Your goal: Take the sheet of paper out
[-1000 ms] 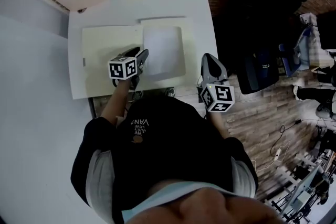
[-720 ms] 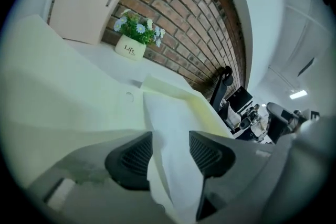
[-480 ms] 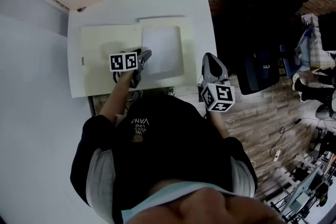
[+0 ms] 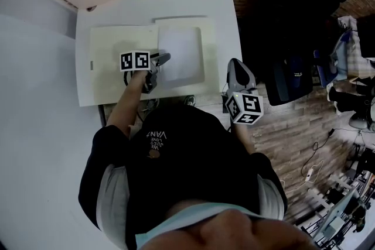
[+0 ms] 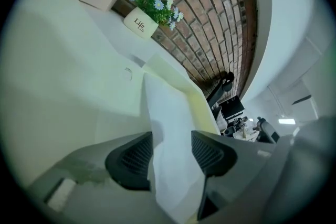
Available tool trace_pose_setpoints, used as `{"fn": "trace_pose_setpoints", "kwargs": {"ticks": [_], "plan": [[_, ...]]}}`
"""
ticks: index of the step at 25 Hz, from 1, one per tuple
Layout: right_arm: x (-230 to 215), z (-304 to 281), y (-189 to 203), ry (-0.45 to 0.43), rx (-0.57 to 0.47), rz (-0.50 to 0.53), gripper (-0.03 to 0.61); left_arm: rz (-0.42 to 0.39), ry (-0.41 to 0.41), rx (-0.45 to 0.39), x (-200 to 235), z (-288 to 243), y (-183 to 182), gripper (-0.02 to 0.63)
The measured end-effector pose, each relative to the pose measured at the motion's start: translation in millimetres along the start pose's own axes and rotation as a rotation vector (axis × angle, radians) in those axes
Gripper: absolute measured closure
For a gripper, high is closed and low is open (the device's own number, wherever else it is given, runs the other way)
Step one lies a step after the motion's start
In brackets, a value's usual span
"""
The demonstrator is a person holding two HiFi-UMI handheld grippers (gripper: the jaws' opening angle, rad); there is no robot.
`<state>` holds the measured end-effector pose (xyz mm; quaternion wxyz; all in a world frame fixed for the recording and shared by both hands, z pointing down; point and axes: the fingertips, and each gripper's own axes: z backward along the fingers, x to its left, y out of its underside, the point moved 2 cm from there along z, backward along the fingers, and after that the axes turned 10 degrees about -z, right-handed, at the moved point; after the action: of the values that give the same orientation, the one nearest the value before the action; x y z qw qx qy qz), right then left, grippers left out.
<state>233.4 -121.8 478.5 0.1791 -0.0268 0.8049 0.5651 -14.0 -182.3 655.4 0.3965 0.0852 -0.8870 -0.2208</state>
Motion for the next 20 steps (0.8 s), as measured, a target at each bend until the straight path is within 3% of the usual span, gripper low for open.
{"fn": "trace_pose_setpoints", "kwargs": {"ticks": [3, 5, 9, 15, 20], "plan": [[-2.3, 1.4, -0.3, 0.005, -0.001, 0.0, 0.577, 0.007, 0.019, 0.02, 0.4, -3.0, 2.3, 0.412], [-2.0, 1.9, -0.3, 0.004, -0.001, 0.0, 0.577, -0.012, 0.017, 0.04, 1.4, -4.6, 4.7, 0.505], [-0.2, 2.4, -0.5, -0.002, -0.002, 0.001, 0.577, -0.051, 0.003, 0.058, 2.5, -5.6, 5.4, 0.603], [5.5, 1.2, 1.3, -0.012, 0.006, 0.006, 0.577, -0.072, 0.003, 0.056, 2.5, -0.2, 5.6, 0.612], [15.2, -1.3, 3.9, -0.023, 0.005, 0.002, 0.577, -0.142, 0.002, 0.04, -0.7, 14.2, 0.9, 0.612]]}}
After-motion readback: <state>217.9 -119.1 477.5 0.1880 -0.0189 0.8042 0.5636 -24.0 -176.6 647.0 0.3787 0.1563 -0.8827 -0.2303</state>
